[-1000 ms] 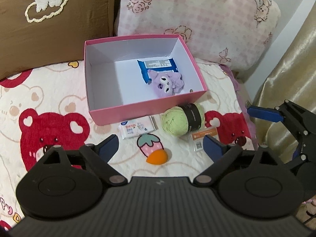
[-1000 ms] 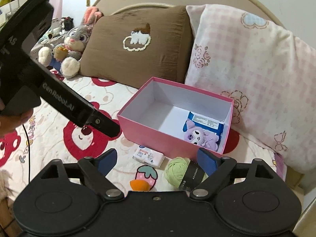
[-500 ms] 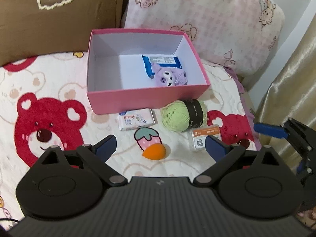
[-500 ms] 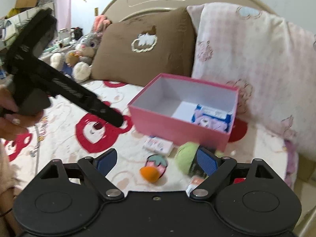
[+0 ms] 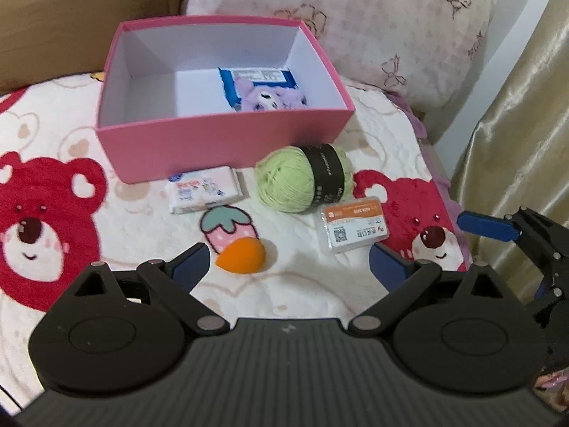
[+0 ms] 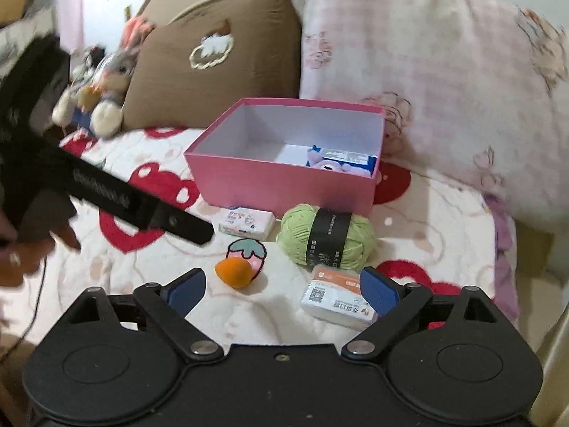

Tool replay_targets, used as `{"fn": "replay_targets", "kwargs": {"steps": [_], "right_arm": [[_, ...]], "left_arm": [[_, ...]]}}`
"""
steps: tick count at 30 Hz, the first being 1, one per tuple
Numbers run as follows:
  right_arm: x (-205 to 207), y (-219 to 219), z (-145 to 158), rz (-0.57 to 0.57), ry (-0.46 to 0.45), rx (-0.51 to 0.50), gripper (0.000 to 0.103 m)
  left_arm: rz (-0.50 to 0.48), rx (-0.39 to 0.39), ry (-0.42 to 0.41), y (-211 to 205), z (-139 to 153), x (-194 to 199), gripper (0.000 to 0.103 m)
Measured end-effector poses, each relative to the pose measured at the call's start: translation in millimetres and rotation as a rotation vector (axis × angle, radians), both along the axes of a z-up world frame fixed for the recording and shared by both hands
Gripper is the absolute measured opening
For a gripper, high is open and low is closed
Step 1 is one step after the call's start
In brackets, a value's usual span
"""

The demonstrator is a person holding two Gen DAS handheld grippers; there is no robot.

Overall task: Organize objects
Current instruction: 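Move the left gripper toward the clear card box beside the yarn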

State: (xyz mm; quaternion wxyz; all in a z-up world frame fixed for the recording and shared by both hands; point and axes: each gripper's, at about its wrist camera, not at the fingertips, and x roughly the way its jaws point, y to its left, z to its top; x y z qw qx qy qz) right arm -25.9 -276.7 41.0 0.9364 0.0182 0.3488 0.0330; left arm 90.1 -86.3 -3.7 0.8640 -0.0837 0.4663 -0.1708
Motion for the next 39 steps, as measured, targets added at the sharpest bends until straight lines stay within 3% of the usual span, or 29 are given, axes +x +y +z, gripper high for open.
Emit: {"fn": "replay_targets", "kwargs": {"steps": [12,19,24,29,34,36,39], "right_arm": [[11,-6,-41,-0.046,-0.003,-0.108,0.095],[27,-22,-86,-0.086,0.017,-0.109,0.095],[38,-30,-110,-0.111,0.031,-0.086,0.095],[48,-31,-127,-0.136,0.008,-0.135,0.095],[55,-34,-140,-0.124,0.018,-0.094,0.095],[57,-36,-141,-0.144,0.015,-0.079,0.095],[55,-37,-142,-0.157,0.003,-0.049,0.095]], "left_arm": [[-0.082,-0.056,-0.062,-32,-32,13,0.095],[-0.107,-0.082,-0.043,-51,-66,30,0.09],[-0.11,-0.096,-0.027,-62,-87,42,0.08],[-0.068,-0.114,0.025,-66,-109,59,0.08],[-0.063,-0.158,0.027,-69,-116,64,0.079],[-0.076,-0.148,0.025,-74,-116,65,0.061],[-0.082,-0.176,0.062,-77,-121,67,0.045]]}}
